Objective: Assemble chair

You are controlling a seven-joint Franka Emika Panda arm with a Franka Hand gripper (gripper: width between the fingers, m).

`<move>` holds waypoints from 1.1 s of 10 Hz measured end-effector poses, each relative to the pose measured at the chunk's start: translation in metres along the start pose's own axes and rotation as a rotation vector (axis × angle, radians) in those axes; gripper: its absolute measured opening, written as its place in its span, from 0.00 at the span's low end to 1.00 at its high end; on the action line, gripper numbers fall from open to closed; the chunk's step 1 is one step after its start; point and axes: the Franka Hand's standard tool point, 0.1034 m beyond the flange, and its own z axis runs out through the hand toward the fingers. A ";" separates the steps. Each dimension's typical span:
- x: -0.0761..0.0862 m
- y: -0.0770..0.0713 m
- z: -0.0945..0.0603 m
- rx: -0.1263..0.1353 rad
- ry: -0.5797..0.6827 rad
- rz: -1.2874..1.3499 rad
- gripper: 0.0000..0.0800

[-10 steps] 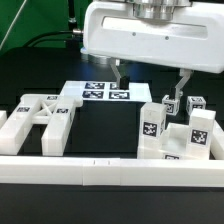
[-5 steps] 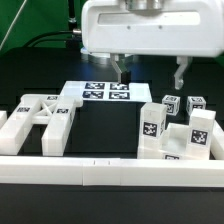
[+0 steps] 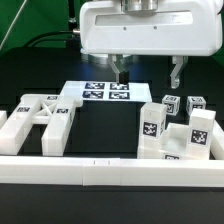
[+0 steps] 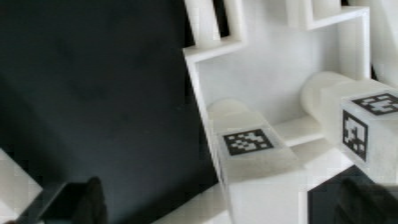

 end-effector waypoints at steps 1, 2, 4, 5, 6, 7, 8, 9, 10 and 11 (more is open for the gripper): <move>-0.002 -0.001 0.006 -0.001 0.018 -0.016 0.81; -0.006 -0.002 0.016 -0.004 0.036 -0.026 0.81; -0.007 0.000 0.030 -0.013 0.067 -0.036 0.81; -0.006 0.000 0.029 -0.012 0.066 -0.035 0.81; -0.007 0.000 0.030 -0.013 0.065 -0.035 0.81; -0.007 0.000 0.030 -0.013 0.064 -0.035 0.81; -0.006 0.001 0.031 -0.015 0.067 -0.036 0.81; -0.004 0.005 0.036 -0.020 0.075 -0.042 0.81; -0.003 0.007 0.038 -0.024 0.074 -0.047 0.81; 0.001 0.008 0.039 -0.025 0.077 -0.060 0.81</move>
Offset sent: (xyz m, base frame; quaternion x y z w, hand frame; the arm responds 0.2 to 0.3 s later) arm 0.0015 0.0028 -0.0281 0.0102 0.0633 -0.0280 0.9976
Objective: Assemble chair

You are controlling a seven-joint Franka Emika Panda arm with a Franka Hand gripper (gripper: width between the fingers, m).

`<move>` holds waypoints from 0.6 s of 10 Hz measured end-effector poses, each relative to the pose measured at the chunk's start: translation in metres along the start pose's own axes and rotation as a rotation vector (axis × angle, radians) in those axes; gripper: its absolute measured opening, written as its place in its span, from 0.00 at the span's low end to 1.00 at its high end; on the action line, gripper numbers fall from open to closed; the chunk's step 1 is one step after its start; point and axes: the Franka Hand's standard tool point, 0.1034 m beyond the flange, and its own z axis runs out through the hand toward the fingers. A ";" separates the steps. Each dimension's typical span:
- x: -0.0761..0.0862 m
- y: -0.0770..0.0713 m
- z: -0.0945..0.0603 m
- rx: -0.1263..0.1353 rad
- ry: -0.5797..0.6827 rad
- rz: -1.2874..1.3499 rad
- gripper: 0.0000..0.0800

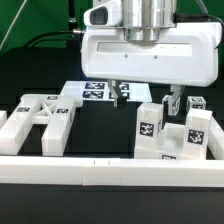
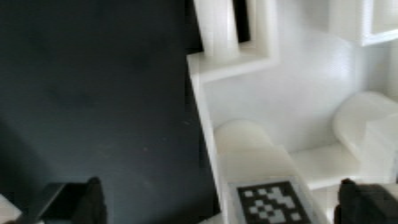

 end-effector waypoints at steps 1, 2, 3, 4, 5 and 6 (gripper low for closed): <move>0.003 0.001 0.003 -0.004 0.004 0.000 0.81; 0.004 0.003 0.008 -0.009 0.010 -0.001 0.81; 0.003 0.003 0.012 -0.011 0.017 -0.004 0.81; -0.002 0.001 0.018 -0.015 0.015 0.000 0.81; -0.009 -0.005 0.022 -0.017 0.010 0.009 0.81; -0.011 -0.007 0.023 -0.018 0.016 -0.022 0.81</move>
Offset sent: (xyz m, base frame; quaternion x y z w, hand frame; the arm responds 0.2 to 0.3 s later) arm -0.0006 0.0137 -0.0195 -0.0001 0.0225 0.0153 0.9996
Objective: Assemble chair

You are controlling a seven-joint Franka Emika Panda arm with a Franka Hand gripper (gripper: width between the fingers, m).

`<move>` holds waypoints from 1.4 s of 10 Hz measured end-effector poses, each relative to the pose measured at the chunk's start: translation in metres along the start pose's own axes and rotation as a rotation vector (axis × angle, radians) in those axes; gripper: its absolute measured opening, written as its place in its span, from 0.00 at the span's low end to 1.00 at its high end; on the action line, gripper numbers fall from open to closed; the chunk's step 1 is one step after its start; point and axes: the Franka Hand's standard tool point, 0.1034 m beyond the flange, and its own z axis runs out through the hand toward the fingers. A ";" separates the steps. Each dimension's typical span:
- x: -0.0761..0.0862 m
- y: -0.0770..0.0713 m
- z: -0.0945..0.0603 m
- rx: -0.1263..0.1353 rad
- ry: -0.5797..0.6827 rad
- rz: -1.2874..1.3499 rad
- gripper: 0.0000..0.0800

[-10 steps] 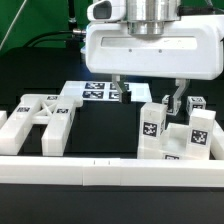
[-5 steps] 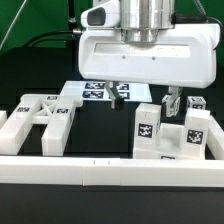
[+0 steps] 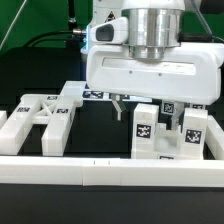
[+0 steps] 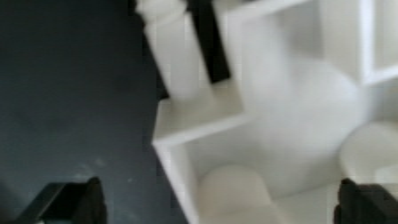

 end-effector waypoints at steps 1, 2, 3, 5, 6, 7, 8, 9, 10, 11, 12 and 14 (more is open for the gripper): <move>0.001 0.001 0.000 -0.001 0.001 -0.029 0.81; 0.001 0.001 0.000 -0.001 0.000 -0.024 0.81; 0.001 0.001 0.000 -0.001 0.000 -0.025 0.81; 0.003 0.004 0.005 -0.009 0.023 -0.140 0.81; 0.004 0.005 0.010 -0.014 0.044 -0.180 0.81; 0.002 0.005 0.014 -0.016 0.054 -0.190 0.81; 0.002 0.006 0.018 -0.018 0.066 -0.195 0.81; 0.003 0.008 0.021 -0.023 0.074 -0.197 0.81; 0.004 0.012 0.027 -0.029 0.089 -0.205 0.81; 0.004 0.015 0.030 -0.034 0.099 -0.208 0.81; 0.003 0.016 0.032 -0.037 0.096 -0.208 0.70; 0.002 0.017 0.033 -0.038 0.094 -0.208 0.53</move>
Offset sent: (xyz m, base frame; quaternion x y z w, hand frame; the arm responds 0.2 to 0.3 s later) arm 0.0000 0.0000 0.0000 0.0000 0.0000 0.0000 1.0000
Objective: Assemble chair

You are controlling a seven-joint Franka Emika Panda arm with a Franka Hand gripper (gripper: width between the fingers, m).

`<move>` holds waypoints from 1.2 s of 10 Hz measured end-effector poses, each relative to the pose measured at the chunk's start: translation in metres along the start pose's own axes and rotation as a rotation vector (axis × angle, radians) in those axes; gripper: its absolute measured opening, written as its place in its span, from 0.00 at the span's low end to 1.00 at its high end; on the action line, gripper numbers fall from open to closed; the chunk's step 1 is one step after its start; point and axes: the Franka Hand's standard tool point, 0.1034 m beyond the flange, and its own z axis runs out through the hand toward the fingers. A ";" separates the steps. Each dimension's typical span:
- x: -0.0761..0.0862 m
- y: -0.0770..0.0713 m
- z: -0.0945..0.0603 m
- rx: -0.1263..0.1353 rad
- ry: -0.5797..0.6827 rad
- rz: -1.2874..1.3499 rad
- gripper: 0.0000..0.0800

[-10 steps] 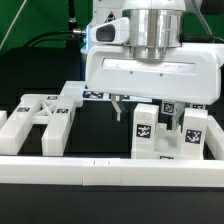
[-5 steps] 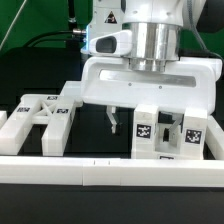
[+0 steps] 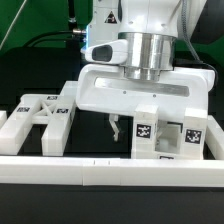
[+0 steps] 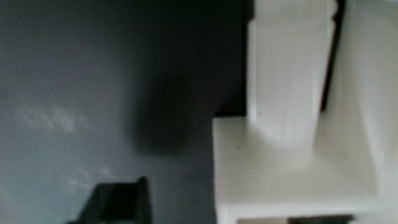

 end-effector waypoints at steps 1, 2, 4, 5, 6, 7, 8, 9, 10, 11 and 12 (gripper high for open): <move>-0.001 0.000 0.001 -0.001 -0.001 -0.001 0.30; 0.000 0.001 0.001 -0.002 -0.002 0.000 0.30; 0.000 0.001 0.000 0.000 -0.001 0.003 0.04; 0.000 0.001 -0.003 0.002 -0.003 0.005 0.04; 0.000 0.000 -0.007 0.007 -0.011 0.006 0.04; 0.003 0.001 -0.016 0.015 -0.014 0.008 0.04; 0.008 0.005 -0.028 0.027 -0.033 -0.013 0.04; 0.015 0.010 -0.042 0.044 -0.058 -0.012 0.04; 0.021 0.012 -0.046 0.046 -0.042 -0.003 0.04; 0.014 0.012 -0.041 0.042 -0.065 -0.007 0.04; 0.008 0.011 -0.040 0.048 -0.150 -0.002 0.04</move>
Offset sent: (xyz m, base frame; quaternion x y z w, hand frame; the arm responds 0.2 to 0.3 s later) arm -0.0079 0.0013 0.0023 0.0025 -0.0119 0.0324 0.9994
